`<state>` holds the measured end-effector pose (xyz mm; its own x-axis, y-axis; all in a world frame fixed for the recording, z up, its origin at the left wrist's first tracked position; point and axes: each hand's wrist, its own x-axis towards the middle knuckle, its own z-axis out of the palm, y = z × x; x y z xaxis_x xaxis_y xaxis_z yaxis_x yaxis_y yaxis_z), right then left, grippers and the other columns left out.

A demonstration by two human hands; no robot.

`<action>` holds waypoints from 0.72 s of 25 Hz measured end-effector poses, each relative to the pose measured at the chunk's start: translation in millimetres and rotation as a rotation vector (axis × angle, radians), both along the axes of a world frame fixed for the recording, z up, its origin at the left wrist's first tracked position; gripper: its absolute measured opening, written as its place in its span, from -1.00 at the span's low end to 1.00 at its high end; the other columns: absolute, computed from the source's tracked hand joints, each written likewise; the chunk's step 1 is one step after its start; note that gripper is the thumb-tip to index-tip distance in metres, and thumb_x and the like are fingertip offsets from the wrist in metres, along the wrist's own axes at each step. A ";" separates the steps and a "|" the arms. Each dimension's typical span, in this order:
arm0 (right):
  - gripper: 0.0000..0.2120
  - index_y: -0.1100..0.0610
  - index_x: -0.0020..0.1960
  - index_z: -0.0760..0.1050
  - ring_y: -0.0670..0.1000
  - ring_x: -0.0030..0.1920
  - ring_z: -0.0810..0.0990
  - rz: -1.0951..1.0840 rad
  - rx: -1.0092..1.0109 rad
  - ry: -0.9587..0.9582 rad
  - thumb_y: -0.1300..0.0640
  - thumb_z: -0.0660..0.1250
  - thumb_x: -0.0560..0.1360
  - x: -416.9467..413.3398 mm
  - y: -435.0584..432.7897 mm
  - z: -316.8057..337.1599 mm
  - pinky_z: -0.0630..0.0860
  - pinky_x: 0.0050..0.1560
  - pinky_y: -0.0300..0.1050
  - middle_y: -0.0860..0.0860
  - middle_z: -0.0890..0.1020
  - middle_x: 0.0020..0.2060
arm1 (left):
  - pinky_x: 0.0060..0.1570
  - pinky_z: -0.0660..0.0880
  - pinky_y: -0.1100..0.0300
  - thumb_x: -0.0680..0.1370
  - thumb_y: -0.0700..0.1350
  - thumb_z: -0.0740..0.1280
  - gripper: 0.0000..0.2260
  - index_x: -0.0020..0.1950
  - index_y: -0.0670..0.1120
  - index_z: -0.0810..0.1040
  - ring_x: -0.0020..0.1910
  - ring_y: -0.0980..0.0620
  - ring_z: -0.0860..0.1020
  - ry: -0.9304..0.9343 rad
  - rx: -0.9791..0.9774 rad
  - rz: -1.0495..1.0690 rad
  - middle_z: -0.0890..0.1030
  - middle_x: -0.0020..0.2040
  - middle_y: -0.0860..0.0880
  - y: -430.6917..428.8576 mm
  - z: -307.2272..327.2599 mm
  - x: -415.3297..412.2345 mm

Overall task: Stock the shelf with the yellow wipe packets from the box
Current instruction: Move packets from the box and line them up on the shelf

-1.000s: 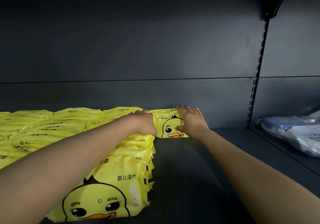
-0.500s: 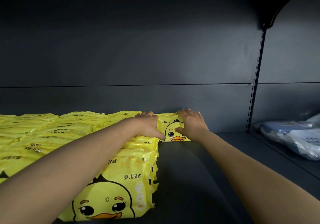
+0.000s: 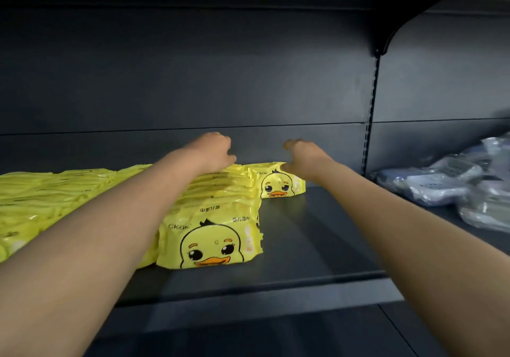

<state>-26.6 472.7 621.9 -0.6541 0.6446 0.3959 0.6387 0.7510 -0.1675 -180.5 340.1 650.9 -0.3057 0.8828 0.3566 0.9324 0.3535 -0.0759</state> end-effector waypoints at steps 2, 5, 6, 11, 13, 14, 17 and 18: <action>-0.53 0.20 0.35 0.34 0.17 0.25 0.44 -0.003 0.016 -0.010 0.10 0.32 0.50 15.6 -26.6 11.9 0.45 0.17 -0.03 0.16 0.48 0.26 | 0.20 0.40 0.02 0.58 0.01 0.18 -0.64 0.28 -0.18 0.43 0.25 -0.12 0.40 0.015 0.062 -0.016 0.43 0.27 -0.13 -30.9 6.5 7.4; -0.50 0.20 0.38 0.32 0.16 0.26 0.44 0.002 0.024 -0.006 0.09 0.33 0.50 40.8 -60.7 24.1 0.45 0.19 -0.02 0.15 0.47 0.27 | 0.18 0.37 0.07 0.57 0.02 0.19 -0.65 0.30 -0.13 0.42 0.25 -0.09 0.39 -0.002 0.168 -0.046 0.43 0.26 -0.09 -72.8 17.0 23.0; -0.50 0.20 0.37 0.32 0.16 0.26 0.44 -0.001 0.025 -0.012 0.07 0.33 0.50 49.7 -72.0 25.9 0.45 0.20 -0.01 0.15 0.47 0.27 | 0.18 0.37 0.08 0.57 0.02 0.19 -0.65 0.29 -0.12 0.42 0.25 -0.09 0.40 -0.004 0.185 -0.044 0.44 0.25 -0.09 -86.5 19.2 29.1; -0.47 0.20 0.40 0.30 0.13 0.29 0.41 0.031 0.011 -0.029 0.04 0.33 0.50 97.3 -133.2 28.6 0.42 0.23 -0.02 0.13 0.45 0.30 | 0.17 0.39 0.07 0.56 0.04 0.20 -0.63 0.29 -0.11 0.42 0.24 -0.08 0.41 0.003 0.186 0.016 0.45 0.25 -0.09 -159.2 14.5 64.5; -0.47 0.21 0.39 0.31 0.12 0.28 0.42 0.073 -0.001 -0.020 0.04 0.33 0.50 120.4 -164.1 26.1 0.41 0.19 -0.06 0.13 0.45 0.30 | 0.17 0.39 0.08 0.56 0.05 0.20 -0.63 0.29 -0.11 0.43 0.24 -0.08 0.42 0.015 0.180 0.042 0.45 0.24 -0.09 -195.8 5.9 85.9; -0.48 0.22 0.38 0.32 0.12 0.26 0.43 0.095 -0.011 -0.012 0.03 0.34 0.50 131.7 -179.6 22.2 0.41 0.14 -0.08 0.13 0.46 0.29 | 0.18 0.39 0.08 0.56 0.05 0.20 -0.64 0.29 -0.11 0.43 0.24 -0.08 0.42 0.011 0.183 0.057 0.46 0.25 -0.08 -214.9 0.0 97.3; -0.48 0.21 0.37 0.32 0.13 0.25 0.43 0.148 -0.037 -0.004 0.01 0.33 0.50 159.7 -224.0 1.2 0.35 0.04 -0.13 0.14 0.47 0.26 | 0.21 0.37 0.09 0.56 0.04 0.21 -0.63 0.30 -0.12 0.43 0.26 -0.08 0.42 -0.015 0.164 0.096 0.46 0.26 -0.08 -266.2 -23.9 130.4; -0.48 0.21 0.38 0.31 0.14 0.25 0.43 0.159 -0.050 -0.013 0.01 0.32 0.51 168.9 -239.5 -8.1 0.35 0.05 -0.13 0.14 0.47 0.27 | 0.22 0.37 0.09 0.56 0.04 0.21 -0.62 0.31 -0.12 0.42 0.26 -0.08 0.42 -0.034 0.144 0.103 0.46 0.27 -0.08 -283.4 -34.2 142.0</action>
<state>142.3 233.2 613.8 -0.7541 0.5515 0.3567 0.5150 0.8335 -0.2000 -38.5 56.8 616.7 -0.4061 0.7865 0.4653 0.8918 0.4522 0.0139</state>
